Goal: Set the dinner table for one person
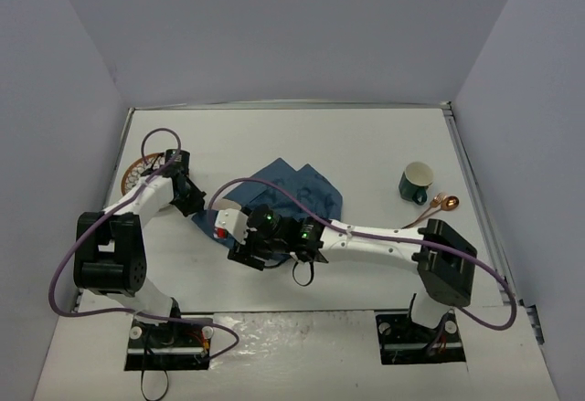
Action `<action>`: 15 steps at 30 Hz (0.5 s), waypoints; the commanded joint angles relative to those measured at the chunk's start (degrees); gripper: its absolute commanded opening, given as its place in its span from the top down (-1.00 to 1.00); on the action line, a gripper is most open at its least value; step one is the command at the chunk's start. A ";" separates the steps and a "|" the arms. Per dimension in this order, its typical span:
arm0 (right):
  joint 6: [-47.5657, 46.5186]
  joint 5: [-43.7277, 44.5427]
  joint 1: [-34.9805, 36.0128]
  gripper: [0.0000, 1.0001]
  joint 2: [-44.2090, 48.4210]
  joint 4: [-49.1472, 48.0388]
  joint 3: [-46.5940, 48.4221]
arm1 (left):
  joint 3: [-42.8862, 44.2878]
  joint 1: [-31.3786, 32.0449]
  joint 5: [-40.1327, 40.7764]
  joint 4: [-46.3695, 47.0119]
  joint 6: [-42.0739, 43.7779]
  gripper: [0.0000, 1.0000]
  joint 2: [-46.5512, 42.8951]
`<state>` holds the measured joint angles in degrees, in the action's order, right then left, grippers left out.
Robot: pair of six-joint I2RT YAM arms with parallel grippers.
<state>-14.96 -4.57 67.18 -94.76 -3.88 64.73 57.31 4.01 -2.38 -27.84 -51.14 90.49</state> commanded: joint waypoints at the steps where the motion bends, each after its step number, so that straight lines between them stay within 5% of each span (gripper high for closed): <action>1: -3.91 5.95 1.27 -0.31 -4.60 -2.09 5.32 | -1.13 -0.32 -3.50 3.24 1.43 1.00 -2.48; 15: -6.74 12.12 0.95 -0.11 -16.16 -6.23 10.77 | -4.84 -0.49 -5.52 6.65 1.67 1.00 -0.93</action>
<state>-20.16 3.81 68.29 -109.62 -6.02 72.76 51.62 4.01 -7.24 -23.40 -49.94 90.56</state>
